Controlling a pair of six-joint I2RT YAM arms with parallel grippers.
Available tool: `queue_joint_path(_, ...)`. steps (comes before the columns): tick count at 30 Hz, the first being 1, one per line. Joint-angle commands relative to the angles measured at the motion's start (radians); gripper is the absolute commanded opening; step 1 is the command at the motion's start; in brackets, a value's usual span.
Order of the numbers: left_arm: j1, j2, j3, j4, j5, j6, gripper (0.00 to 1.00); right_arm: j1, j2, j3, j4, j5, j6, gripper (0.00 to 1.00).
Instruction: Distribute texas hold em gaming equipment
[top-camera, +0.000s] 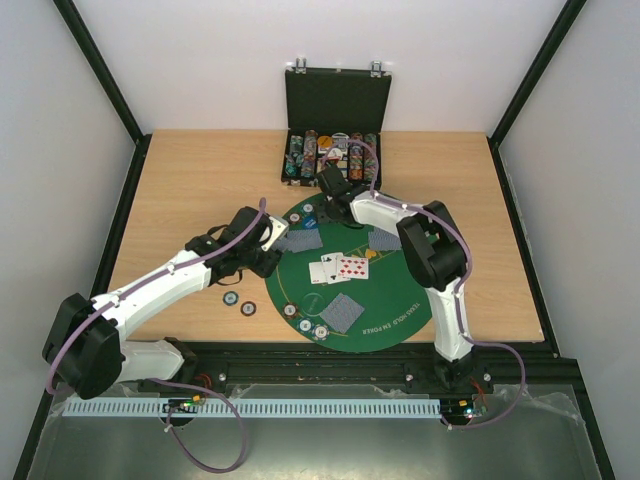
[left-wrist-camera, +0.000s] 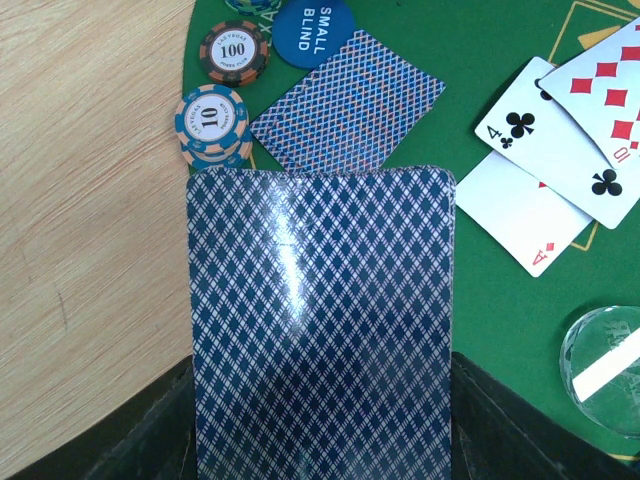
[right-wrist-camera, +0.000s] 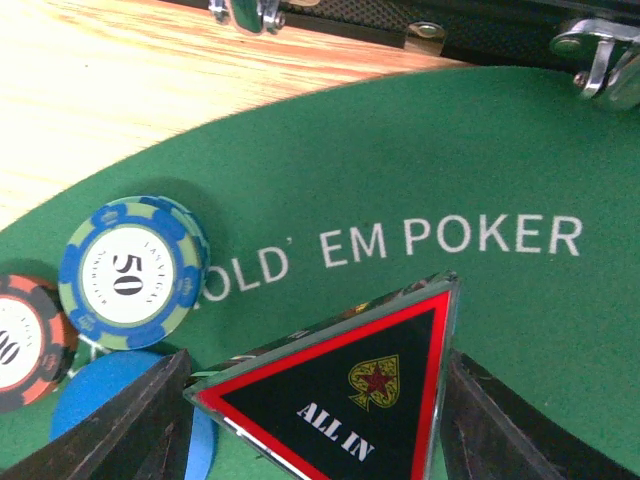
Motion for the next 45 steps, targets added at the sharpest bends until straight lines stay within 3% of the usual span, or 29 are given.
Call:
queue_joint_path(1, -0.005, -0.014, 0.016, 0.002, 0.005, 0.011, 0.6, -0.01, 0.028, 0.044, -0.02, -0.002, -0.02, 0.54)
queue_joint_path(10, -0.006, -0.01, 0.016, 0.002, 0.005, 0.011, 0.6, -0.015, 0.044, 0.049, -0.003, -0.055, -0.025, 0.59)
queue_joint_path(20, -0.005, -0.009, 0.016, 0.004, 0.012, 0.011, 0.6, -0.024, -0.032, -0.007, 0.006, -0.057, -0.01, 0.81)
queue_joint_path(24, -0.008, -0.012, 0.014, 0.007, 0.027, 0.013, 0.6, -0.03, -0.129, -0.073, 0.008, -0.062, 0.006, 0.86)
queue_joint_path(30, -0.068, -0.019, 0.011, 0.015, 0.064, 0.018, 0.6, -0.039, -0.406, -0.296, 0.009, -0.112, 0.018, 0.93)
queue_joint_path(38, -0.19, -0.016, 0.01, 0.025, 0.133, 0.024, 0.6, -0.041, -0.733, -0.608, 0.052, -0.49, 0.136, 0.93)
queue_joint_path(41, -0.22, -0.016, 0.009, 0.031, 0.157, 0.025, 0.6, -0.037, -0.754, -0.663, 0.092, -0.649, 0.194, 0.93)
queue_joint_path(45, -0.25, -0.003, 0.007, 0.029, 0.15, 0.026, 0.6, -0.027, -0.742, -0.663, 0.101, -0.727, 0.218, 0.93)
